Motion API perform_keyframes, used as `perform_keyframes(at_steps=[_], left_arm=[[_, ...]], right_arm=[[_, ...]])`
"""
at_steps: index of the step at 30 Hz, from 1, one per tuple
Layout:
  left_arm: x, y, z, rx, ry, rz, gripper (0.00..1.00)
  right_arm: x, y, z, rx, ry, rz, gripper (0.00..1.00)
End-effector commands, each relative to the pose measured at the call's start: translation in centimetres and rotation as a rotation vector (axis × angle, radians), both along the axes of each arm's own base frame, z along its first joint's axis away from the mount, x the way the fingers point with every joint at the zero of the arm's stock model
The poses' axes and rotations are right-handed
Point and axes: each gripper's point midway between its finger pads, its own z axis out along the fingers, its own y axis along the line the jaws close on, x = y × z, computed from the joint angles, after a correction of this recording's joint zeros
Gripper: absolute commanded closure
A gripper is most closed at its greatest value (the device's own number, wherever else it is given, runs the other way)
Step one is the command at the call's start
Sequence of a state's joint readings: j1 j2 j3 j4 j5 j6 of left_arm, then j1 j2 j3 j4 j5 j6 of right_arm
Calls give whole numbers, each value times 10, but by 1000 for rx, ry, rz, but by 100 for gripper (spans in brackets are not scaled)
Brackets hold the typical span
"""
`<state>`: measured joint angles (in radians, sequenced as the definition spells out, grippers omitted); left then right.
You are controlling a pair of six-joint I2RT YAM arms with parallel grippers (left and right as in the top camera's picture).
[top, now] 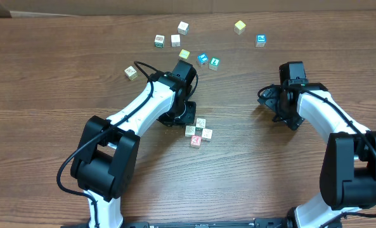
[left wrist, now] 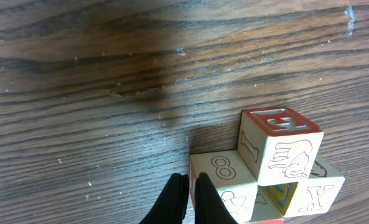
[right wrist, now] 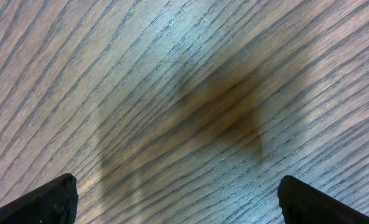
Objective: Form a circle
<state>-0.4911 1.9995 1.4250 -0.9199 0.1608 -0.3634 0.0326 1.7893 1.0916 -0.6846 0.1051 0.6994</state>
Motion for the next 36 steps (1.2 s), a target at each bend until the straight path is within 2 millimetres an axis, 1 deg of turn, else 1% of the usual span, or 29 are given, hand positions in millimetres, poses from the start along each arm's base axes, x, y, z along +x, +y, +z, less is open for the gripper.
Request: perform_keyframes(at_steps=[1, 7, 17, 21, 26, 32, 36], left_arm=[[-2, 4, -7, 35, -2, -24, 96], [7, 18, -8, 115, -48, -16, 95], [13, 31, -8, 110, -40, 23, 96], [11, 28, -8, 87, -28, 6, 96], [3, 21, -7, 44, 12, -8, 96], [-1, 25, -7, 60, 27, -8, 95], [4, 35, -8, 108, 2, 1, 93]], right_arm=[[-1, -5, -2, -14, 5, -10, 0], [-1, -5, -2, -14, 5, -10, 0], [-2, -5, -2, -15, 5, -10, 0], [-1, -5, -2, -14, 5, -10, 0], [-1, -5, -2, -14, 5, -10, 0], [1, -5, -1, -14, -6, -10, 0], [3, -7, -1, -26, -14, -13, 0]])
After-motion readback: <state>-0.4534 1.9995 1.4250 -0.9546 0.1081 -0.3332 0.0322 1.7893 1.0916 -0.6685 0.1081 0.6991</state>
